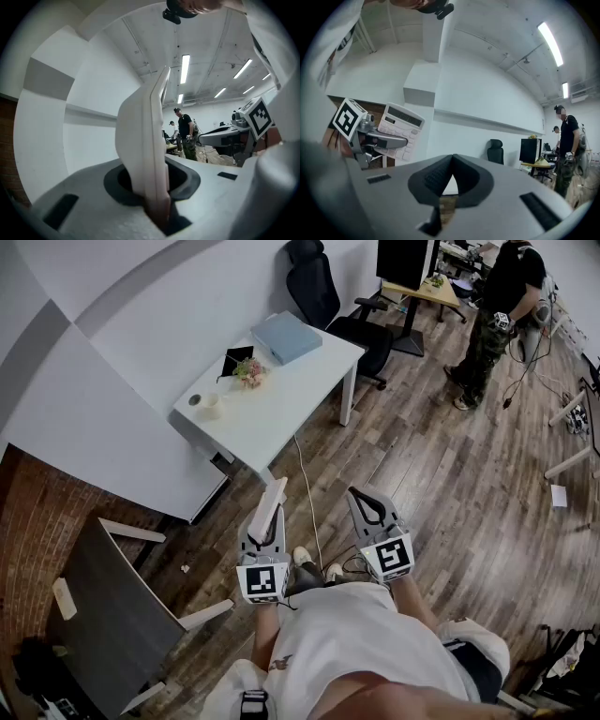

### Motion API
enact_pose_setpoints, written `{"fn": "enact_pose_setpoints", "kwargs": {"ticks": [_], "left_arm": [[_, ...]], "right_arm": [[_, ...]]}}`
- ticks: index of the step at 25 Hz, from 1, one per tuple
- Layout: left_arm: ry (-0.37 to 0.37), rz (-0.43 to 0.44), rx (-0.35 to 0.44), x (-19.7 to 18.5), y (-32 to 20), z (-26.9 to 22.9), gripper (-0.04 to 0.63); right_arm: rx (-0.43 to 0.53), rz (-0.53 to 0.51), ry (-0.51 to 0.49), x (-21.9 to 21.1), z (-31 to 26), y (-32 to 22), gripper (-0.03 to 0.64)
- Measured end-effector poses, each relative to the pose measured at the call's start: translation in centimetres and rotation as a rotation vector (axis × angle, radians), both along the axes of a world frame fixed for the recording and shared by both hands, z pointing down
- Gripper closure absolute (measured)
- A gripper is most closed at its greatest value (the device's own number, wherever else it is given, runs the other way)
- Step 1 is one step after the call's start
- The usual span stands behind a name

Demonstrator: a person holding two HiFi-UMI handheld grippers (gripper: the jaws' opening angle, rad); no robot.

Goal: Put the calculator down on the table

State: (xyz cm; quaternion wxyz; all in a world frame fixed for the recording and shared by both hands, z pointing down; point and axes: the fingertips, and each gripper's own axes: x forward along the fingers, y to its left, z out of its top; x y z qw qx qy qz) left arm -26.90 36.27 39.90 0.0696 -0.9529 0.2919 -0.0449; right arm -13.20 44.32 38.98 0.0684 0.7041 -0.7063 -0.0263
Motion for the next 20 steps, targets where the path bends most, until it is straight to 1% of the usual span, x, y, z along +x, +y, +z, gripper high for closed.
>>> {"fn": "enact_pose_setpoints", "kwargs": {"ticks": [3, 6, 9, 12, 15, 17, 18, 20], "left_arm": [[-0.008, -0.007, -0.005, 0.4, 0.7, 0.4, 0.506], [-0.004, -0.014, -0.01, 0.6, 1.0, 0.7, 0.506], [-0.01, -0.023, -0.014, 0.8, 0.7, 1.0, 0.507], [-0.009, -0.02, -0.01, 1.3, 0.4, 0.9, 0.506], [-0.013, -0.011, -0.011, 1.6, -0.4, 1.1, 0.506], [-0.014, -0.009, -0.014, 1.7, -1.2, 1.3, 0.506], [-0.014, -0.01, -0.019, 1.7, -1.7, 1.5, 0.506], [-0.015, -0.009, -0.022, 1.9, -2.8, 1.8, 0.506]], "right_arm": [[0.022, -0.009, 0.003, 0.6, 0.3, 0.5, 0.612], [0.015, -0.012, -0.011, 0.6, 0.6, 0.8, 0.611], [0.017, -0.011, -0.001, 0.8, 0.9, 0.6, 0.609], [0.017, -0.02, -0.005, 1.1, 1.2, 0.2, 0.572], [-0.004, -0.012, -0.011, 1.3, 1.3, -0.5, 0.543], [-0.007, -0.003, -0.012, 1.6, 1.4, -1.3, 0.512], [-0.006, 0.0, -0.01, 1.7, 1.6, -1.7, 0.484], [-0.009, 0.009, -0.007, 2.2, 2.0, -2.7, 0.401]]}}
